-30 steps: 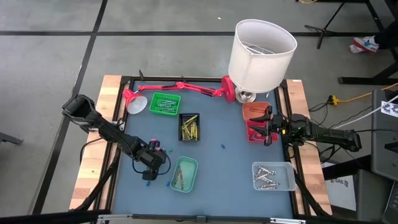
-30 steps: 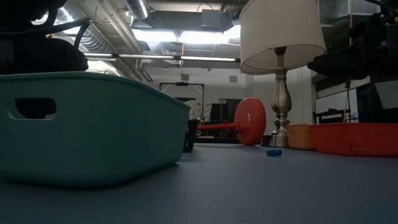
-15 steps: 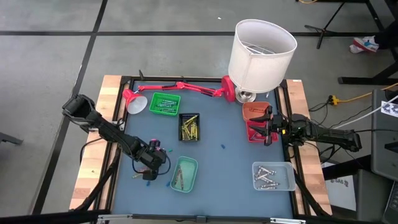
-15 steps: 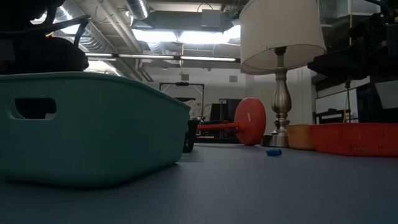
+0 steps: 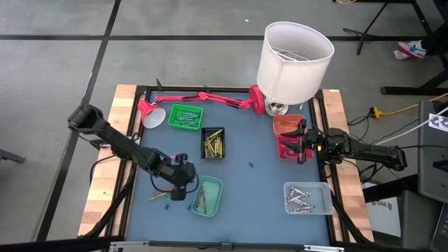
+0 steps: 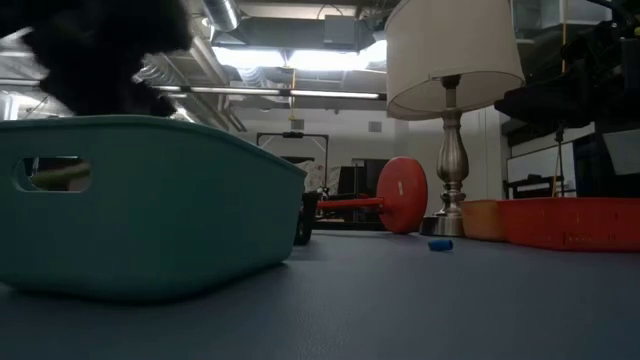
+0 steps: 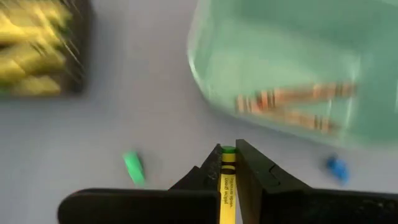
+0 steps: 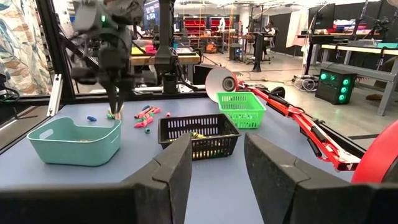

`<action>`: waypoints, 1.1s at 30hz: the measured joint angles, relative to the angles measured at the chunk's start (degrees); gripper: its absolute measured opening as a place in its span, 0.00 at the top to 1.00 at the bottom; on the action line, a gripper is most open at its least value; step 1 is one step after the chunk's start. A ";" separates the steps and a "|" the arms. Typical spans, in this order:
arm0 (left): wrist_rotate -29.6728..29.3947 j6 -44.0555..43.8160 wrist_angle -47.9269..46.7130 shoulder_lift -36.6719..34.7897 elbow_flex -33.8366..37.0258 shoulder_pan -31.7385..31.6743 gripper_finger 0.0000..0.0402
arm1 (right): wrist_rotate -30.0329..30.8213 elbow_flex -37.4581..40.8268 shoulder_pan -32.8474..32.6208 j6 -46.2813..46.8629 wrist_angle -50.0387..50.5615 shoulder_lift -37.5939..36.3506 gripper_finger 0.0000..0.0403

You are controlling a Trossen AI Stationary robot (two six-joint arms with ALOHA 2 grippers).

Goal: Sort crayons
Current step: Put the green crayon into the black bin, then put the brown crayon into the light green bin

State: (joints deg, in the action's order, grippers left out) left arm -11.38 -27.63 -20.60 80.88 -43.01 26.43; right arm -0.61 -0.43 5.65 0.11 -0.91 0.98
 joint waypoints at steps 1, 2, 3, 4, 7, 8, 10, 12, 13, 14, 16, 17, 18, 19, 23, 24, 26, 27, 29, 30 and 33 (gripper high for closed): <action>-0.96 0.40 0.23 -0.26 -0.96 -0.75 0.97 | 0.01 0.00 -0.01 -0.02 0.00 0.01 0.63; -2.23 1.08 0.38 -0.35 -1.82 -1.55 0.97 | 0.01 0.00 -0.01 0.00 0.00 -0.01 0.63; -3.97 1.64 0.66 -0.37 -2.56 -2.38 0.97 | 0.00 0.00 -0.02 -0.01 0.00 -0.01 0.63; -6.31 2.10 1.25 -0.37 -3.15 -3.28 0.97 | -0.01 0.00 -0.02 0.01 0.00 0.01 0.63; -14.70 2.33 6.30 -0.37 -3.62 -6.48 0.97 | 0.01 0.00 0.00 0.00 0.00 -0.01 0.63; -17.07 1.84 8.12 -0.37 -3.59 -7.61 0.97 | 0.00 0.00 -0.02 -0.01 0.00 0.01 0.63; -20.64 0.23 11.23 -0.24 -3.49 -10.04 0.97 | 0.01 0.00 -0.01 -0.01 0.00 0.00 0.63; -22.72 -0.59 13.36 -0.22 -3.46 -12.69 0.97 | 0.01 0.00 -0.02 0.00 0.00 -0.01 0.63; -23.16 -0.59 14.16 -0.22 -3.45 -14.09 0.97 | 0.00 0.00 -0.02 0.01 0.00 -0.01 0.63; -23.29 -0.63 15.00 -0.22 -3.45 -15.47 0.97 | 0.00 0.00 -0.02 0.00 0.00 0.00 0.63; -23.44 -1.45 16.45 -0.22 -3.45 -18.22 0.97 | 0.01 0.00 0.00 0.01 0.00 0.01 0.63; -23.43 -2.37 17.10 -0.22 -3.45 -19.36 0.97 | -0.01 0.00 -0.02 0.00 0.00 0.01 0.63; -23.24 -3.26 17.65 -0.21 -3.45 -20.46 0.97 | 0.00 0.00 -0.01 -0.01 0.00 0.00 0.63; -22.63 -3.59 17.95 -0.22 -3.45 -21.49 0.97 | -0.01 0.00 -0.01 -0.01 0.00 0.01 0.63; -20.06 -3.33 18.08 -0.22 -3.45 -24.20 0.95 | 0.01 0.00 -0.02 -0.01 0.00 0.01 0.63; -19.51 -3.33 18.12 -0.22 -3.45 -24.62 0.94 | 0.00 0.00 -0.01 -0.01 0.00 0.01 0.63; -18.80 -3.33 18.14 -0.21 -3.45 -25.35 0.90 | 0.01 0.00 -0.01 0.01 0.00 -0.01 0.63; -18.79 -3.33 18.14 -0.22 -3.45 -25.62 0.88 | 0.00 0.00 -0.02 0.00 0.00 0.01 0.63; -18.79 -3.31 18.14 -0.20 -3.45 -26.11 0.85 | 0.01 0.00 -0.02 0.01 0.00 0.01 0.63; -18.77 -3.29 18.14 -0.20 -3.45 -26.34 0.83 | 0.01 0.00 -0.02 0.01 0.00 0.01 0.63; -18.73 -3.29 18.14 -0.20 -3.45 -27.07 0.79 | -0.01 0.00 -0.02 -0.01 0.00 0.01 0.63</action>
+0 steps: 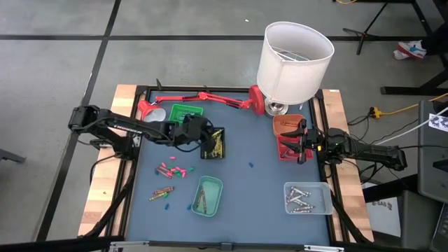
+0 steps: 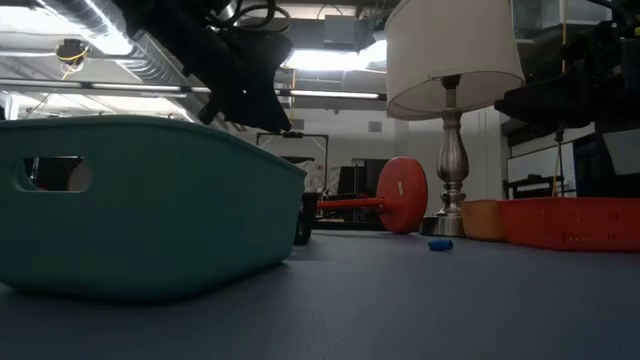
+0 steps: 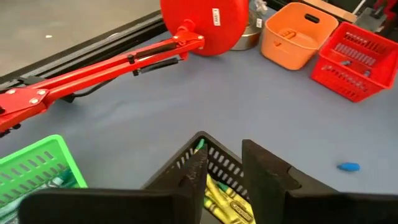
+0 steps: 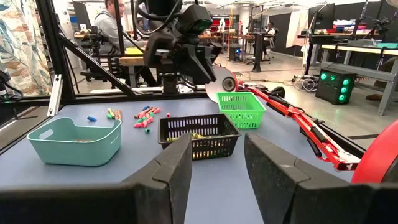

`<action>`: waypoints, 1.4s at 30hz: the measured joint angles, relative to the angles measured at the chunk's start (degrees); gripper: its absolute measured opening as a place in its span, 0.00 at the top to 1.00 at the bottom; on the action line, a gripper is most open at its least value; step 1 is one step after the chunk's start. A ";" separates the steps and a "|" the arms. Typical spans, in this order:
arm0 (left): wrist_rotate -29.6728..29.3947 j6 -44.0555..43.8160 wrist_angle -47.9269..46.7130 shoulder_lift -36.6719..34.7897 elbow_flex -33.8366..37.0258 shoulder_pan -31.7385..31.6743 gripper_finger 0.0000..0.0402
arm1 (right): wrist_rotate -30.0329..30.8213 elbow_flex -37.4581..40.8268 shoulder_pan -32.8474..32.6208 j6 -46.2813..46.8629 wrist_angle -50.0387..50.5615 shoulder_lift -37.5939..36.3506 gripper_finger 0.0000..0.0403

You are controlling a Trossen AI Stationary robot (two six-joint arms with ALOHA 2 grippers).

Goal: Sort crayons
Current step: Put the brown crayon into the light green bin

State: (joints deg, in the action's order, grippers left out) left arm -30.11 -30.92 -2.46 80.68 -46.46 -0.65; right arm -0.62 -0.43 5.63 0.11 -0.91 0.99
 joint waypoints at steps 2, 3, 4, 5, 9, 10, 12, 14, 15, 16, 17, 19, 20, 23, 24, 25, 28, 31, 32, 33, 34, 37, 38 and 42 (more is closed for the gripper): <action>0.23 1.12 -0.02 0.00 0.00 -0.61 0.77 | 0.02 0.00 0.00 -0.01 0.00 0.00 0.63; 1.25 2.78 -0.02 -0.09 0.00 -0.92 0.77 | 0.02 0.00 0.01 0.01 0.00 0.00 0.63; 3.13 4.93 -0.08 -0.48 0.00 -1.19 0.76 | 0.01 0.00 0.01 0.00 0.00 0.00 0.63; 5.58 7.14 -0.15 -0.92 0.02 -1.42 0.76 | 0.02 0.00 0.00 0.01 0.00 0.00 0.63; 17.32 12.77 -1.67 -3.48 -0.24 -1.70 0.75 | 0.02 0.00 0.01 0.01 0.00 0.00 0.63; 20.10 13.11 -2.37 -4.15 -0.24 -1.56 0.76 | 0.01 0.00 0.02 0.00 0.00 -0.01 0.63; 25.04 12.92 -4.77 -5.82 -0.33 -1.13 0.76 | 0.02 0.00 0.01 0.01 0.00 -0.01 0.63; 28.82 11.04 -8.54 -7.00 -0.34 -0.26 0.77 | 0.00 0.00 0.00 -0.01 0.02 -0.02 0.63; 30.66 9.74 -11.12 -7.56 -0.35 0.30 0.78 | 0.00 0.00 0.00 -0.01 0.00 0.00 0.63; 32.51 8.30 -14.06 -7.96 -0.35 0.94 0.78 | 0.02 0.00 0.01 0.01 0.00 -0.01 0.63; 34.36 6.70 -16.85 -8.36 -0.35 1.72 0.78 | 0.02 0.00 0.02 0.01 0.00 -0.02 0.63; 37.94 2.56 -22.75 -8.59 -0.39 3.51 0.79 | 0.01 0.00 0.00 0.01 0.01 0.00 0.63; 39.72 0.15 -26.00 -8.55 -0.39 4.59 0.79 | 0.01 0.00 0.00 0.01 0.02 -0.02 0.63; 44.14 -7.87 -34.73 -8.34 -0.39 8.91 0.80 | 0.02 0.00 0.01 -0.01 0.02 -0.01 0.63; 44.86 -10.42 -37.28 -8.23 -0.39 10.63 0.80 | 0.02 0.00 0.00 0.00 0.01 -0.02 0.63; 44.98 -12.87 -39.84 -8.17 -0.39 12.40 0.80 | 0.02 0.00 0.00 -0.01 0.02 0.00 0.63; 44.53 -18.56 -44.25 -8.17 -0.37 17.95 0.80 | 0.02 0.00 0.01 0.01 0.02 -0.02 0.63; 43.16 -22.69 -45.64 -8.17 -0.37 23.23 0.80 | 0.01 0.00 0.01 0.00 0.02 0.00 0.63; 42.13 -23.77 -45.44 -8.17 -0.37 24.90 0.80 | 0.02 0.00 0.00 0.00 0.02 -0.01 0.63; 40.79 -24.77 -45.48 -8.17 -0.37 26.60 0.80 | 0.01 0.00 0.02 0.01 0.02 0.00 0.63; 39.48 -25.81 -45.55 -8.17 -0.37 28.14 0.80 | 0.02 0.00 0.02 0.01 0.02 0.00 0.63; 35.25 -28.34 -45.53 -8.17 -0.37 32.03 0.80 | 0.02 0.00 0.02 0.01 0.02 0.00 0.63; 33.80 -29.25 -45.53 -8.17 -0.37 33.11 0.80 | 0.01 0.00 0.02 0.00 0.02 -0.02 0.63; 28.66 -31.91 -45.53 -8.17 -0.36 36.49 0.80 | 0.02 0.00 0.00 0.01 0.02 0.00 0.63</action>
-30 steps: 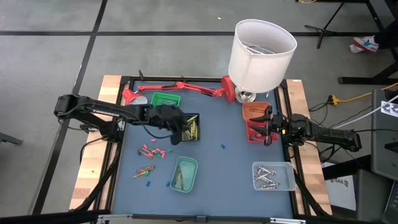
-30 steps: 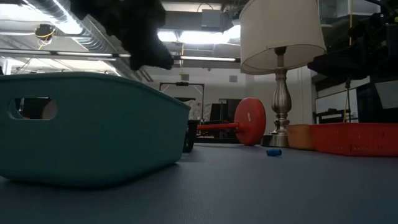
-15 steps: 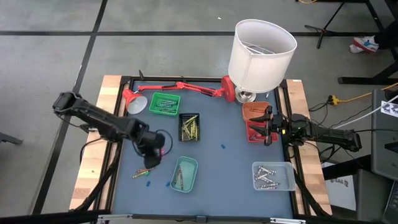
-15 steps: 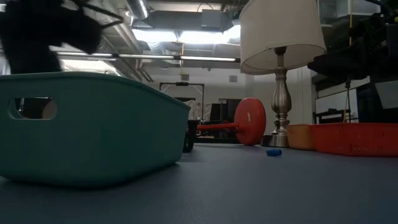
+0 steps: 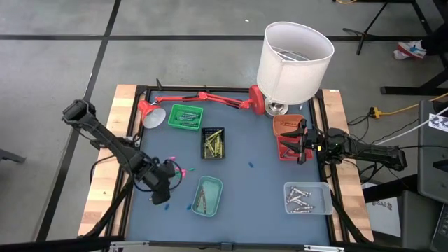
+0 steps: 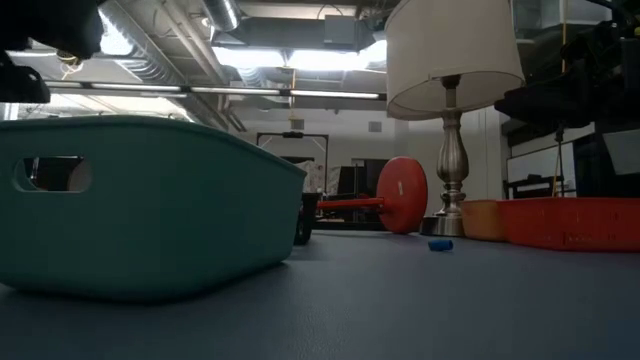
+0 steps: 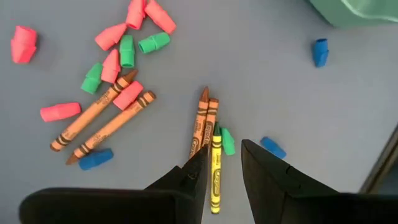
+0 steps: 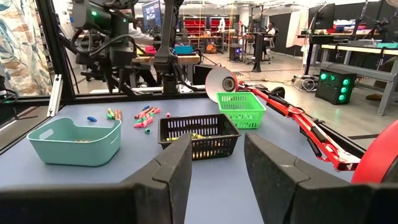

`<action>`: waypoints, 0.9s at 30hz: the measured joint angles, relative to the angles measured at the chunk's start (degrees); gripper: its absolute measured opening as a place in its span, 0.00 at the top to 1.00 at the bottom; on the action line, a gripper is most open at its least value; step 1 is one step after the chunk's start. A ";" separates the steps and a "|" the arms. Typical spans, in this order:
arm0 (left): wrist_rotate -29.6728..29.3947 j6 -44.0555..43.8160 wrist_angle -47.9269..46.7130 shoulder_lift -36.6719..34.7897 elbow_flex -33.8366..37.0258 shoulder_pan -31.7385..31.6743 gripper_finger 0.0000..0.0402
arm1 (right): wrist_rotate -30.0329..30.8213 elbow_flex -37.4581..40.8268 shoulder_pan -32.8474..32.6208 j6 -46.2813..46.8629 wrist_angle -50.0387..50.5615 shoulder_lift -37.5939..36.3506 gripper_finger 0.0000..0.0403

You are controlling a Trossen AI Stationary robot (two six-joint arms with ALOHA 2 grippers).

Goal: Sort crayons
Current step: Put the brown crayon into the light green bin

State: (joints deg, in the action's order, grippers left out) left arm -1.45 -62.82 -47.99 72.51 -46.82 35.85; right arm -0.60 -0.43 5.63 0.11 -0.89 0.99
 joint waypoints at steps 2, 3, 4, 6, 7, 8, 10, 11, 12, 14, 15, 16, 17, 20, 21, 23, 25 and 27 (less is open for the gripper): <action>-1.67 -0.14 0.13 0.00 0.29 1.15 0.80 | -0.01 0.00 0.01 -0.01 0.00 -0.01 0.63; -2.10 -0.16 0.12 0.00 0.64 1.67 0.80 | -0.02 0.00 0.00 -0.01 0.00 0.00 0.63; -2.32 -0.20 0.18 0.00 1.13 2.12 0.80 | 0.00 0.00 0.00 0.01 0.00 0.00 0.63; -2.45 -0.28 1.17 0.00 2.57 2.89 0.80 | 0.00 0.00 0.01 0.01 0.00 -0.01 0.63; -2.45 -0.58 1.94 0.00 3.49 3.23 0.80 | 0.00 0.00 0.02 0.00 0.00 -0.01 0.63; -2.45 -1.19 2.63 0.02 4.43 3.53 0.80 | 0.00 0.00 0.02 0.01 0.00 -0.01 0.63; -2.41 -1.64 3.95 0.02 6.15 4.02 0.80 | 0.00 0.00 0.02 -0.01 0.00 0.00 0.63; -2.38 -1.63 4.84 0.02 7.00 4.23 0.80 | -0.02 0.00 0.02 0.01 0.00 0.00 0.63; -2.39 -1.60 5.43 0.02 7.76 4.36 0.80 | 0.00 0.00 0.00 -0.02 0.00 0.00 0.63; -2.44 -1.64 5.65 0.02 8.98 4.38 0.80 | 0.00 0.00 0.01 0.01 0.00 -0.02 0.63; -2.77 -1.64 5.62 0.02 9.54 4.31 0.80 | 0.00 0.00 0.00 0.01 0.00 -0.02 0.63; -3.64 -1.62 5.61 0.02 10.05 4.20 0.80 | -0.02 0.00 0.02 0.00 0.00 0.00 0.63; -5.02 -1.60 5.64 0.02 10.59 4.05 0.80 | -0.01 0.00 0.01 -0.01 0.00 0.00 0.63; -8.97 -1.21 5.63 0.02 12.12 3.51 0.80 | -0.01 0.00 0.00 0.00 0.00 0.00 0.63; -9.86 -0.50 5.65 0.02 12.65 3.29 0.80 | -0.01 0.00 0.01 0.00 0.00 0.00 0.63; -11.10 1.03 5.62 0.02 13.54 2.74 0.80 | 0.00 0.00 0.01 0.00 0.00 -0.01 0.63; -11.42 2.61 5.62 0.02 14.36 2.08 0.80 | 0.00 0.00 0.00 0.01 0.00 -0.02 0.63; -11.41 3.38 5.66 0.02 15.19 1.49 0.80 | 0.00 0.00 0.00 0.00 0.00 -0.01 0.63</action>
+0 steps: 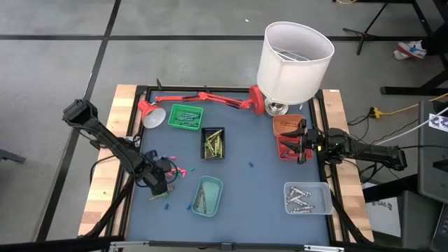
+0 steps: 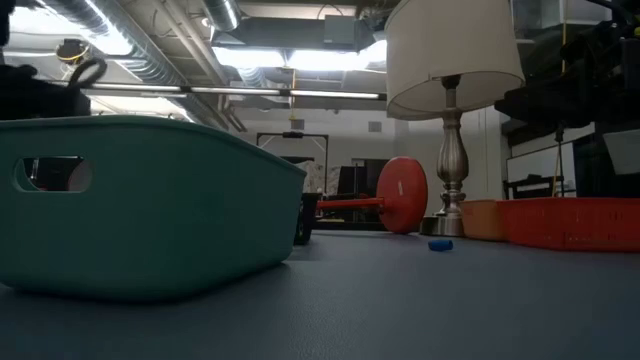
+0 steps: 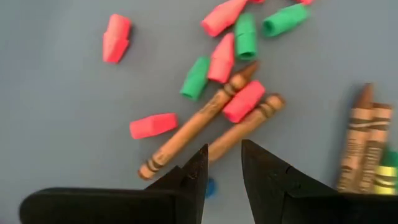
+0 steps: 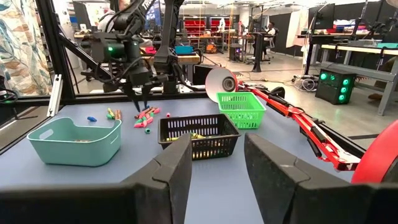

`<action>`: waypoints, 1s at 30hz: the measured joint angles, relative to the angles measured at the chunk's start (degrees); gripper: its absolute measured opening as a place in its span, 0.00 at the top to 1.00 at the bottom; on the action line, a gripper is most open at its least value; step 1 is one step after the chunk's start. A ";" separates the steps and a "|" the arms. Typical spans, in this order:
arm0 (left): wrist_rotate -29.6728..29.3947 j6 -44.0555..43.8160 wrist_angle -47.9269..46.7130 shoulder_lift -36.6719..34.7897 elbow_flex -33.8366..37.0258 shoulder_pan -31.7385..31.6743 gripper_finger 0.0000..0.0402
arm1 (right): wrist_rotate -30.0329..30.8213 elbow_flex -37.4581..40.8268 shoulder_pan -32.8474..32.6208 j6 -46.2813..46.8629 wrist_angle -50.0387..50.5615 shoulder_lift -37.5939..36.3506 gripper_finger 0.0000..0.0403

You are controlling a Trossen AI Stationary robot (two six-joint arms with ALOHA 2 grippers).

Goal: Sort crayons
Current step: Put the brown crayon into the light green bin

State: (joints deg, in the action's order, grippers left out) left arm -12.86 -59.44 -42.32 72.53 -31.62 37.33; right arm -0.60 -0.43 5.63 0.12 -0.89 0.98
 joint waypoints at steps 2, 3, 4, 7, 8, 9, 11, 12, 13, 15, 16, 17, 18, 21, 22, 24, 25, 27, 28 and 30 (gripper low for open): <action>-0.03 0.04 -0.02 0.00 0.82 -0.47 0.80 | -0.02 0.00 0.00 0.00 0.00 0.01 0.63; -0.02 0.06 0.00 0.00 1.16 -0.63 0.80 | 0.00 0.00 0.00 0.00 0.00 0.01 0.63; -0.04 0.06 0.00 0.00 1.49 -0.63 0.80 | -0.01 0.00 0.01 0.00 0.00 0.00 0.63; 0.04 1.50 0.22 0.00 2.12 -0.63 0.80 | -0.01 0.00 0.00 -0.01 0.00 0.00 0.63; 0.13 2.50 0.20 0.00 2.24 -0.63 0.80 | -0.02 0.00 0.00 -0.02 0.00 0.01 0.63; 0.16 3.31 0.20 0.00 2.29 -0.63 0.80 | -0.01 0.00 0.02 0.00 0.00 0.00 0.63; 0.21 4.88 0.24 0.00 2.30 -0.69 0.80 | 0.00 0.00 0.00 -0.01 0.00 0.01 0.63; 0.31 5.72 0.34 0.00 2.30 -0.69 0.80 | 0.00 0.00 0.00 0.00 0.00 -0.01 0.63; 0.31 6.05 0.44 0.00 2.33 -0.69 0.80 | -0.02 0.00 0.00 0.00 0.00 0.01 0.63; 0.33 6.36 0.96 0.00 2.33 -0.69 0.80 | -0.01 0.00 0.02 -0.02 0.00 0.00 0.63; 0.35 6.73 1.42 0.00 2.33 -0.69 0.81 | 0.00 0.00 0.01 -0.01 0.00 0.00 0.63; 0.37 7.31 1.80 0.00 2.35 -0.69 0.82 | -0.01 0.00 0.01 -0.01 0.00 0.00 0.63; 0.39 7.56 2.21 0.00 2.37 -0.69 0.83 | -0.01 0.00 0.01 -0.01 0.00 -0.01 0.63; 0.56 7.60 3.08 0.00 2.41 -0.69 0.88 | 0.00 0.00 0.00 -0.02 0.00 0.01 0.63; 0.59 7.60 3.20 0.00 2.43 -0.69 0.89 | -0.01 0.00 0.00 -0.02 0.00 0.01 0.63; 0.55 7.58 3.21 0.00 2.41 -0.69 0.92 | 0.00 0.00 0.00 -0.02 0.00 -0.01 0.63; 0.53 7.58 3.21 -0.02 2.41 -0.69 0.93 | 0.00 0.00 0.00 -0.02 0.00 0.01 0.63; 0.48 7.59 3.19 -0.04 2.41 -0.69 0.95 | 0.00 0.00 0.01 -0.01 0.00 0.00 0.63; 0.45 7.58 3.19 -0.05 2.41 -0.69 0.95 | -0.01 0.00 0.00 -0.01 0.00 0.00 0.63; 0.39 7.58 3.21 -0.04 2.41 -0.67 0.96 | 0.00 0.00 0.00 0.00 0.00 0.01 0.63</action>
State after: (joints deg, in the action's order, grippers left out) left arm -12.47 -51.86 -39.11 72.49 -29.21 36.66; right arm -0.60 -0.43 5.63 0.12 -0.89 0.99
